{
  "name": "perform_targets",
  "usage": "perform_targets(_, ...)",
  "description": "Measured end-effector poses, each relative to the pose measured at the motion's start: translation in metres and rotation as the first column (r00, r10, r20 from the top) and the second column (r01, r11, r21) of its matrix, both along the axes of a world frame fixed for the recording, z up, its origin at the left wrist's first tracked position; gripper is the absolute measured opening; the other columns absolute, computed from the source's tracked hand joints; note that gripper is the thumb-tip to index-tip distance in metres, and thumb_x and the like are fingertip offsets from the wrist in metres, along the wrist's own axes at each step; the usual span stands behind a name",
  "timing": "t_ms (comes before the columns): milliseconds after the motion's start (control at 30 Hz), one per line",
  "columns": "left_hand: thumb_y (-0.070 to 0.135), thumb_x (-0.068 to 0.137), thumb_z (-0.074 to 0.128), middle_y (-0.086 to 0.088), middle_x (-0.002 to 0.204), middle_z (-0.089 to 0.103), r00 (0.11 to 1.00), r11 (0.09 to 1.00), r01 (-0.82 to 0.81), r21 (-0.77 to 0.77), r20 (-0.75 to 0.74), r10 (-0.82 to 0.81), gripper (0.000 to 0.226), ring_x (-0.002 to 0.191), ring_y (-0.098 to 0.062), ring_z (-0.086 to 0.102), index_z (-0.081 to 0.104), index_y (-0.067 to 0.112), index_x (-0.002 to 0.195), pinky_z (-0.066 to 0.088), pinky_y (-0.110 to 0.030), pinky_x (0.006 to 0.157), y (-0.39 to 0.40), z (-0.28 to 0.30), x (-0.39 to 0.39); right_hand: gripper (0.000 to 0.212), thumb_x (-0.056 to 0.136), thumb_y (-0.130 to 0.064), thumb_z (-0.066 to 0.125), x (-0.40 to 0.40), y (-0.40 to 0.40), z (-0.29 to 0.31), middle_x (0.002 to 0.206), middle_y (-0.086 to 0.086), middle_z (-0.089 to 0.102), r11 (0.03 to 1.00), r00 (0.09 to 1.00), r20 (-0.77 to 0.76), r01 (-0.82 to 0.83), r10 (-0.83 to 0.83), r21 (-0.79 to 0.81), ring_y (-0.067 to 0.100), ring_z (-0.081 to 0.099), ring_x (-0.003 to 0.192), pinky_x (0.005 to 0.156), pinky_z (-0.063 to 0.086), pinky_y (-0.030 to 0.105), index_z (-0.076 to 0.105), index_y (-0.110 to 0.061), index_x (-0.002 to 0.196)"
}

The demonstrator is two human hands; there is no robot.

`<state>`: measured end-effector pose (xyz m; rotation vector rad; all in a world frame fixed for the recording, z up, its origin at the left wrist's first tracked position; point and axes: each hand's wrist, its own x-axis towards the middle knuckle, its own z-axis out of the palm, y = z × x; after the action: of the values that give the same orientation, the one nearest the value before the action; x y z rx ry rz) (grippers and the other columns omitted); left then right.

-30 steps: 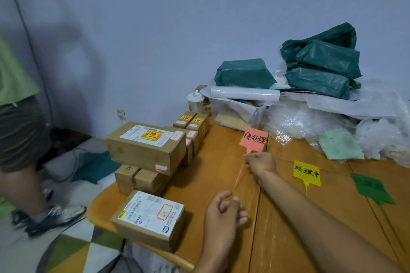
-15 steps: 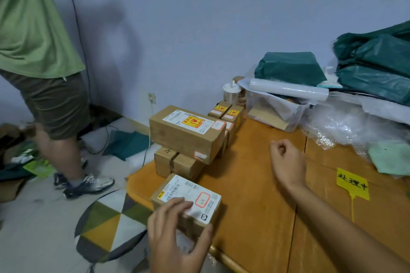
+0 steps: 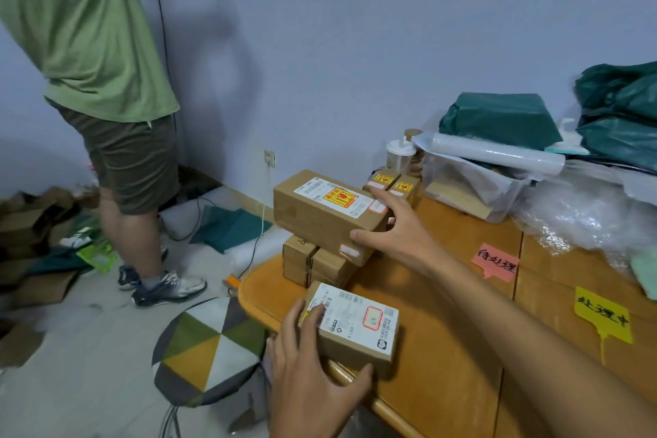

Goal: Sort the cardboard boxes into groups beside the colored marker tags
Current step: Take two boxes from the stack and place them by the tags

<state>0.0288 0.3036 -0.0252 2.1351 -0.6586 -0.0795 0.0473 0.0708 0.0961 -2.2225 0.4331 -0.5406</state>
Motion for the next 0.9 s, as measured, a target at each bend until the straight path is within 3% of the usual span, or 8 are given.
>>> perform_targets(67, 0.090, 0.046, 0.067, 0.020, 0.165, -0.010, 1.000, 1.000, -0.011, -0.017, -0.021, 0.010, 0.122, 0.154, -0.023, 0.004, 0.014, 0.050, 0.148, 0.017, -0.054, 0.125, -0.001, 0.000, -0.002, 0.099, 0.069, -0.054, 0.083, -0.004, 0.002, 0.002, 0.154, -0.008, 0.037, 1.000, 1.000, 0.009, 0.009, -0.009, -0.005, 0.011, 0.040, 0.137, 0.115, 0.041, 0.040, 0.038, -0.031, 0.154)
perform_targets(167, 0.103, 0.042, 0.054, 0.015, 0.166, -0.028, 1.000, 0.999, -0.028, 0.046, -0.005, 0.028, 0.136, 0.155, -0.021, -0.023, 0.007, 0.044, 0.155, -0.001, -0.055, 0.126, -0.010, 0.006, -0.007, 0.095, 0.068, -0.055, 0.084, -0.006, 0.001, 0.002, 0.153, -0.008, 0.038, 0.999, 0.999, 0.008, 0.033, -0.033, 0.008, 0.009, 0.040, 0.135, 0.114, 0.043, 0.040, 0.041, -0.034, 0.151)
perform_targets(333, 0.100, 0.051, 0.053, 0.028, 0.163, -0.010, 0.999, 0.999, -0.043, 0.007, -0.031, 0.043, 0.124, 0.157, -0.017, -0.015, 0.020, 0.040, 0.155, 0.009, -0.058, 0.126, -0.016, 0.007, -0.011, 0.100, 0.067, -0.059, 0.083, -0.009, 0.003, 0.005, 0.157, -0.008, 0.036, 1.000, 1.000, -0.021, 0.010, -0.010, -0.004, 0.014, 0.040, 0.140, 0.112, 0.044, 0.041, 0.037, -0.037, 0.153)
perform_targets(467, 0.101, 0.056, 0.048, 0.022, 0.167, -0.023, 1.000, 1.000, -0.018, 0.015, 0.003, 0.018, 0.125, 0.154, -0.018, -0.029, 0.007, 0.043, 0.159, -0.005, -0.055, 0.125, -0.011, 0.015, -0.007, 0.117, 0.059, -0.078, 0.078, -0.009, 0.006, 0.008, 0.170, -0.012, 0.013, 0.999, 0.998, -0.068, 0.000, -0.004, -0.047, 0.018, 0.021, 0.154, 0.121, 0.031, 0.053, 0.021, -0.047, 0.156)
perform_targets(567, 0.089, 0.068, 0.057, 0.031, 0.167, -0.012, 0.998, 0.989, -0.018, -0.150, 0.051, 0.026, 0.110, 0.156, -0.008, -0.019, 0.009, 0.049, 0.159, 0.009, -0.054, 0.125, 0.000, 0.038, 0.010, 0.077, 0.082, -0.061, 0.068, -0.031, 0.019, 0.005, 0.159, -0.011, 0.035, 0.982, 0.984, 0.144, 0.125, -0.104, -0.143, 0.012, 0.030, 0.147, 0.117, 0.034, 0.041, 0.038, -0.040, 0.150)
perform_targets(667, 0.059, 0.083, 0.071, 0.030, 0.161, 0.018, 0.996, 0.938, -0.034, -0.346, 0.067, 0.061, 0.086, 0.156, -0.006, 0.012, 0.026, 0.048, 0.155, 0.023, -0.051, 0.124, 0.004, 0.075, 0.052, 0.031, 0.088, -0.046, 0.061, -0.072, 0.037, -0.022, 0.117, -0.014, 0.062, 0.965, 0.917, 0.366, 0.224, -0.159, -0.140, 0.004, 0.056, 0.113, 0.093, 0.051, 0.037, 0.061, -0.033, 0.116)
perform_targets(767, 0.050, 0.083, 0.076, 0.021, 0.164, 0.026, 0.982, 0.930, 0.116, -0.350, 0.182, -0.054, 0.080, 0.151, -0.007, 0.024, 0.032, 0.049, 0.151, 0.026, -0.047, 0.121, 0.001, 0.115, 0.114, 0.043, 0.083, -0.060, 0.064, -0.108, 0.050, -0.055, 0.126, -0.025, 0.056, 0.996, 0.992, 0.106, 0.068, -0.062, -0.057, -0.008, 0.050, 0.118, 0.095, 0.047, 0.027, 0.058, -0.043, 0.122)
perform_targets(900, 0.046, 0.076, 0.085, 0.013, 0.171, 0.016, 0.908, 0.927, 0.375, 0.006, 0.200, -0.369, 0.098, 0.156, -0.014, 0.017, 0.027, 0.049, 0.155, 0.019, -0.052, 0.125, -0.018, 0.162, 0.194, 0.097, 0.068, -0.076, 0.074, -0.122, 0.056, -0.082, 0.157, -0.038, 0.019, 0.986, 0.966, -0.234, -0.135, 0.110, -0.095, -0.012, 0.019, 0.144, 0.118, 0.025, 0.026, 0.027, -0.056, 0.150)
